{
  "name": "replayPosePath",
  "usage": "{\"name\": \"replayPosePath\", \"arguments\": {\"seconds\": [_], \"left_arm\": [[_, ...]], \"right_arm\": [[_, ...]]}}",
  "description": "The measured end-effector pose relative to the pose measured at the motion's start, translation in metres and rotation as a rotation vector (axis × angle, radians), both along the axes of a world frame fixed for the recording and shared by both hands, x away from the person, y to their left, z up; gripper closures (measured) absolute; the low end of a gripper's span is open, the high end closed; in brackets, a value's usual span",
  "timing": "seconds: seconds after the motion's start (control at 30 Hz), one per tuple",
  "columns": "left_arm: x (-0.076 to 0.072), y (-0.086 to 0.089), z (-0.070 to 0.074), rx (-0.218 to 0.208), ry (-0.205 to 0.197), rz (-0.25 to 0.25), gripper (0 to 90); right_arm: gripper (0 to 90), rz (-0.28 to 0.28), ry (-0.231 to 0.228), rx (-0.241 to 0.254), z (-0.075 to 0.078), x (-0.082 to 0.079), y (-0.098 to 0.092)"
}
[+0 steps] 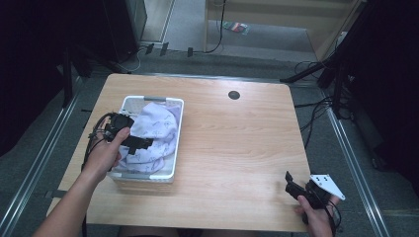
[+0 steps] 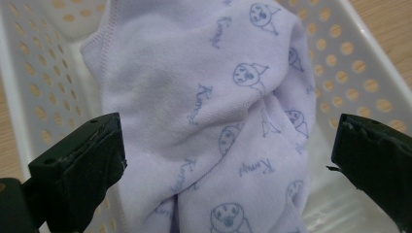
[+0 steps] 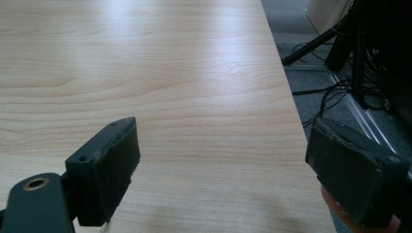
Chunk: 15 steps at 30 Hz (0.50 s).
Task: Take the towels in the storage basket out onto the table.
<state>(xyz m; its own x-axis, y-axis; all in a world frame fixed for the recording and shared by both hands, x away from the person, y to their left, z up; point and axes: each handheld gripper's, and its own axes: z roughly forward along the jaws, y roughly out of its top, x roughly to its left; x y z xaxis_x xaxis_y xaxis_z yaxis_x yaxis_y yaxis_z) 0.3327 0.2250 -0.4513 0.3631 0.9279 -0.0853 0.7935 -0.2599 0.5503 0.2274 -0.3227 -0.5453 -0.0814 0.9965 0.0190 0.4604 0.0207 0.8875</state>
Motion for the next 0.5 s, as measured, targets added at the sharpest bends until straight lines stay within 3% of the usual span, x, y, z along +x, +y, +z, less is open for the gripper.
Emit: {"name": "replayPosePath", "arguments": {"seconds": [0.27,0.43,0.5], "left_arm": [[0.019,-0.009,-0.013,0.022,0.074,0.024,0.0],[0.032,-0.014,-0.022,0.047,0.175,0.048,0.0],[0.034,-0.014,-0.023,0.057,0.181,0.055,0.0]], "right_arm": [[12.6,0.007,0.004,0.004,0.0,0.0,0.0],[12.6,0.013,0.004,0.004,0.0,0.001,0.0],[12.6,0.015,0.004,0.005,0.0,0.0,0.0]]}}
